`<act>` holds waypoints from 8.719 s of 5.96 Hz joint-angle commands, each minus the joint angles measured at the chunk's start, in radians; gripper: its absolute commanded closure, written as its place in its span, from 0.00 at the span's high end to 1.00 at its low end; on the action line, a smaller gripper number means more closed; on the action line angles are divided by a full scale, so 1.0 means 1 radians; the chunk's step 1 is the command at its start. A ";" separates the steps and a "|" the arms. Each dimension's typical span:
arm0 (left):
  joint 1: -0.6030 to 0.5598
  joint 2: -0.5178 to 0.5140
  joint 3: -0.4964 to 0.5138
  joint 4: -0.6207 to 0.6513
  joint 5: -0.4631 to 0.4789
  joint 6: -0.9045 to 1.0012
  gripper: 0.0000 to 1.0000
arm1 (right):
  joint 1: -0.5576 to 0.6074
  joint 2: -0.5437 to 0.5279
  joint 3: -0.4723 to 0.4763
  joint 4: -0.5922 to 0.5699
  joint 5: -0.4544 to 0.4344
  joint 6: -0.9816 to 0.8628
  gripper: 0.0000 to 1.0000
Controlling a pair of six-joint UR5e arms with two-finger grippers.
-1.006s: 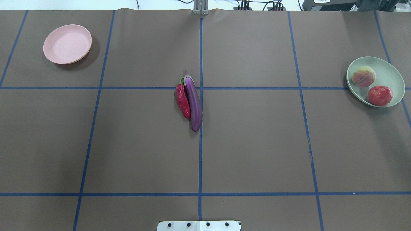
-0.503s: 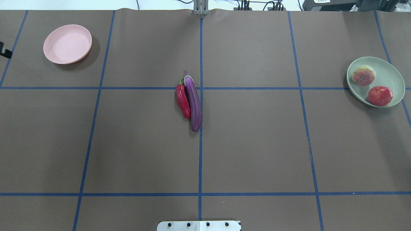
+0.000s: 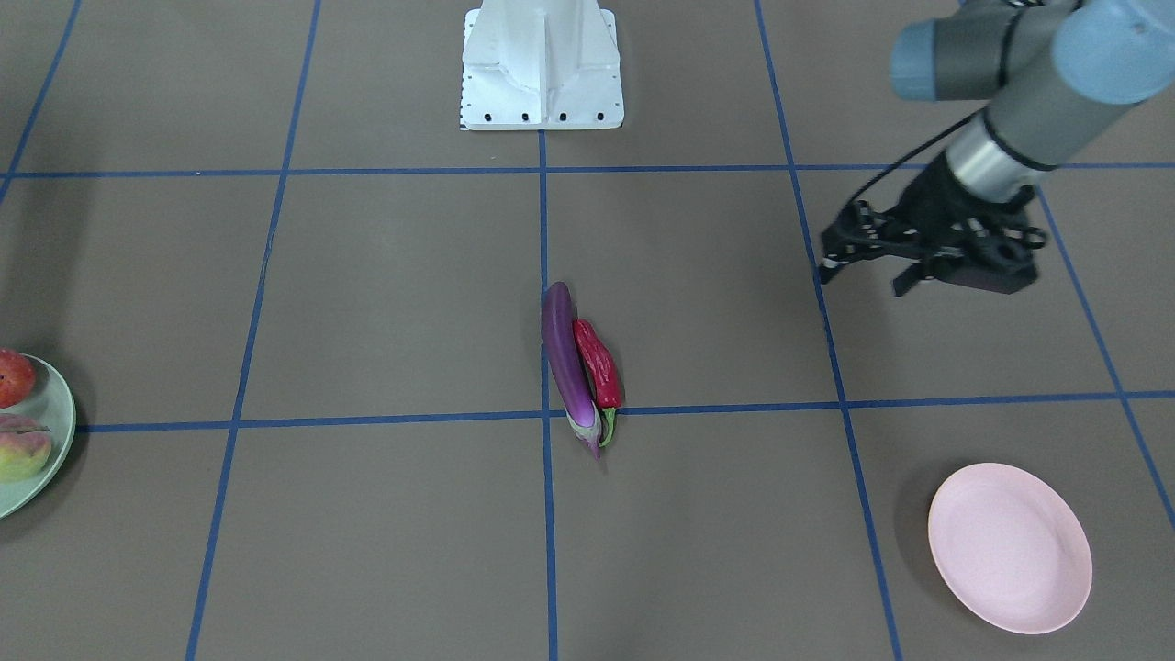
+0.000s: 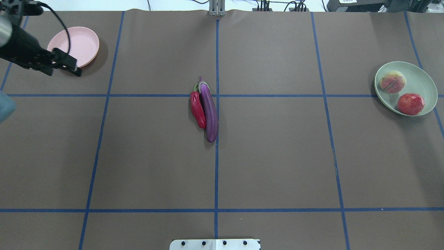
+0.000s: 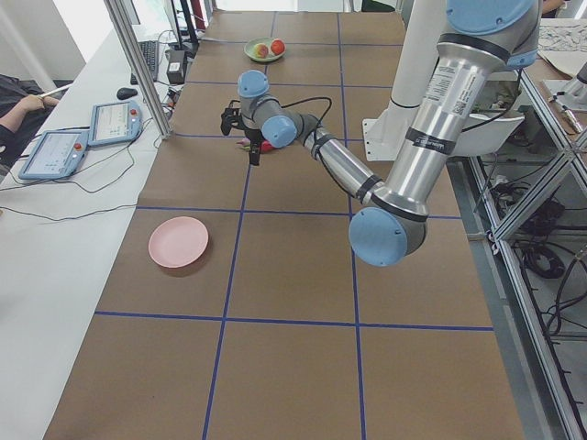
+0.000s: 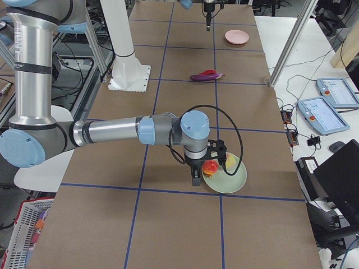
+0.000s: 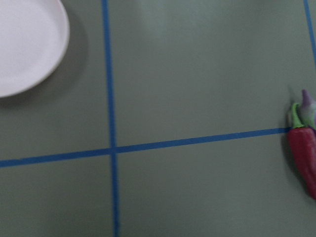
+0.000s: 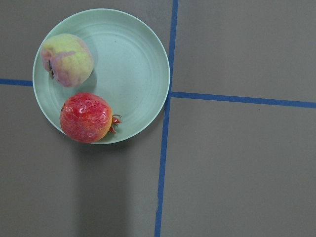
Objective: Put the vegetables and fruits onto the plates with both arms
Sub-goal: 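Move the left gripper down over the purple eggplant, then close the left gripper on the eggplant and lift it, then carry the eggplant to the pink plate and release it, then move the left gripper back over the red chili pepper, then grasp the chili pepper with the left gripper and lift it, then carry the chili pepper to the pink plate and release it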
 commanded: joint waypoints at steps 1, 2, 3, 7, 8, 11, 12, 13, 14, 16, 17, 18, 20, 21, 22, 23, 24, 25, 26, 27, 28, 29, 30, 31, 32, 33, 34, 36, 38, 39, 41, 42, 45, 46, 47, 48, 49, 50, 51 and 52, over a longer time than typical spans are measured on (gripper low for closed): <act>0.177 -0.255 0.204 0.089 0.186 -0.228 1.00 | -0.005 -0.001 0.001 0.003 0.002 0.001 1.00; 0.193 -0.349 0.323 0.097 0.189 -0.253 1.00 | -0.007 -0.001 0.001 0.003 0.002 0.001 1.00; 0.252 -0.356 0.338 0.094 0.221 -0.300 1.00 | -0.007 -0.001 0.001 0.003 0.002 0.001 1.00; 0.376 -0.486 0.523 0.083 0.286 -0.290 0.99 | -0.007 0.001 0.005 0.003 0.002 -0.001 1.00; 0.388 -0.490 0.525 0.083 0.286 -0.290 0.98 | -0.007 0.001 0.005 0.003 0.002 -0.001 1.00; 0.386 -0.488 0.540 0.085 0.286 -0.253 0.60 | -0.007 0.001 0.005 0.003 0.002 0.001 1.00; 0.386 -0.488 0.539 0.086 0.286 -0.253 0.57 | -0.007 0.001 0.007 0.003 0.002 -0.001 1.00; 0.385 -0.488 0.534 0.090 0.289 -0.253 0.02 | -0.007 0.001 0.007 0.003 0.002 0.001 1.00; 0.383 -0.493 0.525 0.088 0.342 -0.259 0.00 | -0.007 0.003 0.011 0.003 0.002 -0.001 1.00; 0.304 -0.514 0.452 0.094 0.358 -0.404 0.00 | -0.007 0.001 0.017 0.003 0.003 -0.001 1.00; 0.238 -0.511 0.448 0.096 0.358 -0.443 0.00 | -0.007 0.001 0.017 0.003 0.003 -0.001 1.00; 0.156 -0.475 0.457 0.117 0.354 -0.457 0.00 | -0.007 0.001 0.017 0.003 0.003 -0.001 1.00; -0.024 -0.431 0.591 0.130 0.349 -0.349 0.00 | -0.008 0.003 0.019 0.003 0.005 -0.001 1.00; -0.111 -0.393 0.683 0.060 0.322 -0.158 0.00 | -0.008 0.004 0.019 0.003 0.005 -0.001 1.00; -0.196 -0.363 0.765 -0.019 0.223 0.003 0.00 | -0.010 0.006 0.019 0.003 0.005 -0.001 1.00; -0.230 -0.358 0.861 -0.050 0.216 0.138 0.00 | -0.011 0.007 0.019 0.003 0.005 0.001 1.00; -0.238 -0.329 0.961 -0.181 0.219 0.211 0.00 | -0.013 0.009 0.019 0.003 0.005 0.001 1.00; -0.227 -0.280 1.001 -0.282 0.219 0.233 0.12 | -0.013 0.010 0.019 0.003 0.005 0.001 1.00; -0.177 -0.255 0.979 -0.298 0.222 0.236 0.49 | -0.013 0.010 0.019 0.003 0.005 0.001 1.00; -0.146 -0.220 0.917 -0.309 0.222 0.238 0.70 | -0.014 0.010 0.019 0.003 0.006 0.001 1.00; -0.146 -0.192 0.846 -0.296 0.213 0.238 1.00 | -0.014 0.012 0.019 0.003 0.006 0.001 1.00; -0.150 -0.195 0.800 -0.268 0.179 0.238 1.00 | -0.014 0.012 0.019 0.003 0.006 0.001 1.00; -0.160 -0.209 0.745 -0.196 0.132 0.238 1.00 | -0.014 0.012 0.019 0.003 0.006 0.001 1.00; -0.160 -0.227 0.649 -0.089 0.130 0.226 1.00 | -0.014 0.012 0.019 0.003 0.006 0.001 1.00; -0.135 -0.230 0.569 -0.075 0.127 0.215 1.00 | -0.016 0.012 0.019 0.003 0.008 0.001 1.00; -0.026 -0.284 0.563 -0.076 0.128 0.127 1.00 | -0.016 0.012 0.019 0.003 0.008 0.001 1.00; 0.066 -0.377 0.575 -0.075 0.133 0.004 1.00 | -0.016 0.012 0.019 0.003 0.008 0.001 1.00; 0.190 -0.463 0.607 -0.075 0.180 -0.230 1.00 | -0.016 0.012 0.019 0.003 0.006 -0.001 1.00; 0.207 -0.483 0.664 -0.081 0.180 -0.235 1.00 | -0.016 0.012 0.019 0.003 0.006 0.001 1.00; 0.225 -0.502 0.674 -0.078 0.180 -0.242 1.00 | -0.016 0.012 0.019 0.002 0.008 -0.001 1.00; 0.254 -0.505 0.680 -0.076 0.182 -0.272 0.83 | -0.016 0.012 0.019 0.003 0.008 0.001 1.00; 0.253 -0.497 0.680 -0.073 0.185 -0.267 0.82 | -0.016 0.012 0.019 0.002 0.009 0.001 1.00; 0.247 -0.497 0.686 -0.049 0.217 -0.264 0.00 | -0.018 0.013 0.021 0.003 0.009 0.001 1.00; 0.233 -0.497 0.680 -0.033 0.263 -0.253 0.00 | -0.018 0.013 0.021 0.003 0.009 0.001 1.00; 0.183 -0.497 0.657 0.011 0.254 -0.129 0.00 | -0.022 0.015 0.019 0.002 0.009 0.001 1.00; 0.100 -0.493 0.645 0.087 0.255 0.087 0.00 | -0.024 0.015 0.019 0.003 0.009 0.001 1.00; -0.004 -0.441 0.651 0.093 0.251 0.304 0.00 | -0.025 0.015 0.019 0.003 0.009 0.001 1.00; -0.111 -0.374 0.669 0.085 0.251 0.439 0.00 | -0.027 0.016 0.019 0.003 0.009 0.002 1.00; -0.186 -0.353 0.753 0.033 0.251 0.572 0.00 | -0.030 0.016 0.019 0.003 0.009 0.002 1.00; -0.248 -0.352 0.869 -0.066 0.249 0.595 0.00 | -0.031 0.016 0.019 0.003 0.009 0.002 1.00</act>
